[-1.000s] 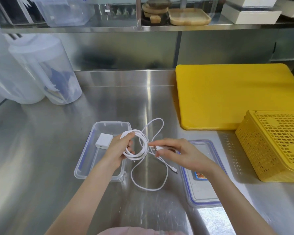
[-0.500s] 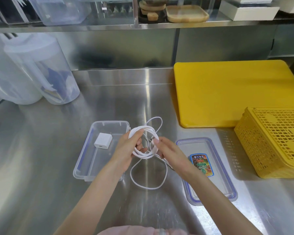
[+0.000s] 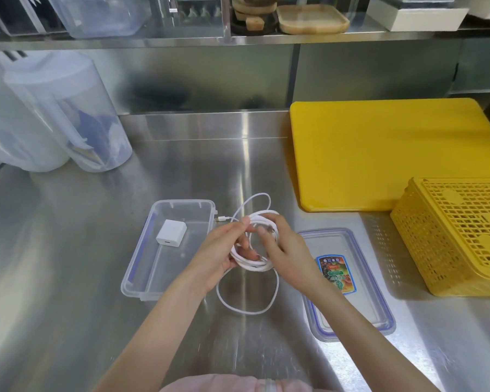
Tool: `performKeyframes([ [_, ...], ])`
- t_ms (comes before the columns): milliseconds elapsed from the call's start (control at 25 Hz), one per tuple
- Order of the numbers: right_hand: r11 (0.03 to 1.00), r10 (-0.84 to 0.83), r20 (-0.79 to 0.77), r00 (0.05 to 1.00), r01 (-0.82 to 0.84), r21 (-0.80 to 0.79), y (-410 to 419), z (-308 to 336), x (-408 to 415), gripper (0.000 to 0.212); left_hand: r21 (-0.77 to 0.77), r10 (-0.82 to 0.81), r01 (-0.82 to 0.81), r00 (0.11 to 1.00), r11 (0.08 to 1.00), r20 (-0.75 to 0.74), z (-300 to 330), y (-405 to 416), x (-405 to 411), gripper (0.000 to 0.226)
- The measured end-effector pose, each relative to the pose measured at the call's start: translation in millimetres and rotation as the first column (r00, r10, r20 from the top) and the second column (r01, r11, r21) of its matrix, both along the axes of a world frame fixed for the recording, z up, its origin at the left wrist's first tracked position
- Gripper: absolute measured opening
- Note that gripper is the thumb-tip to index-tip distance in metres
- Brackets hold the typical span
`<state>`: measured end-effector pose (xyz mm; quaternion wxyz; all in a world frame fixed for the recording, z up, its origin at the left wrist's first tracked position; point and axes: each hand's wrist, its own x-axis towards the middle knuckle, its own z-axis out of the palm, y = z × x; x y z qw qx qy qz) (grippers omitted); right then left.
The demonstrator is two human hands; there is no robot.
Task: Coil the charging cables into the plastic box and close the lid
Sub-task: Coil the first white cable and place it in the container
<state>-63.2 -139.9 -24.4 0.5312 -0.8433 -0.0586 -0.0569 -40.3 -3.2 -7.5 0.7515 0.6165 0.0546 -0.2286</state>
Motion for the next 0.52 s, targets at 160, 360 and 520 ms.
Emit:
performKeyframes([
  [160, 0.99, -0.136, 0.069, 0.988, 0.138, -0.02, 7.9, 0.4, 1.5, 0.028, -0.084, 0.1, -0.096, 0.994, 0.992, 0.037, 3.1, -8.2, -1.4, 0.026],
  [360, 0.9, -0.336, 0.078, 0.939, 0.295, 0.322, -0.6, 6.2, 3.1, 0.024, -0.066, 0.218, -0.217, 0.976, 0.974, 0.018, -0.3, -3.1, 3.8, 0.028],
  [520, 0.676, -0.382, -0.155, 0.911, 0.39, 0.626, -24.2, 14.3, 14.3, 0.035, -0.213, 0.355, -0.37, 0.929, 0.904, -0.104, -3.8, 12.4, 11.9, 0.028],
])
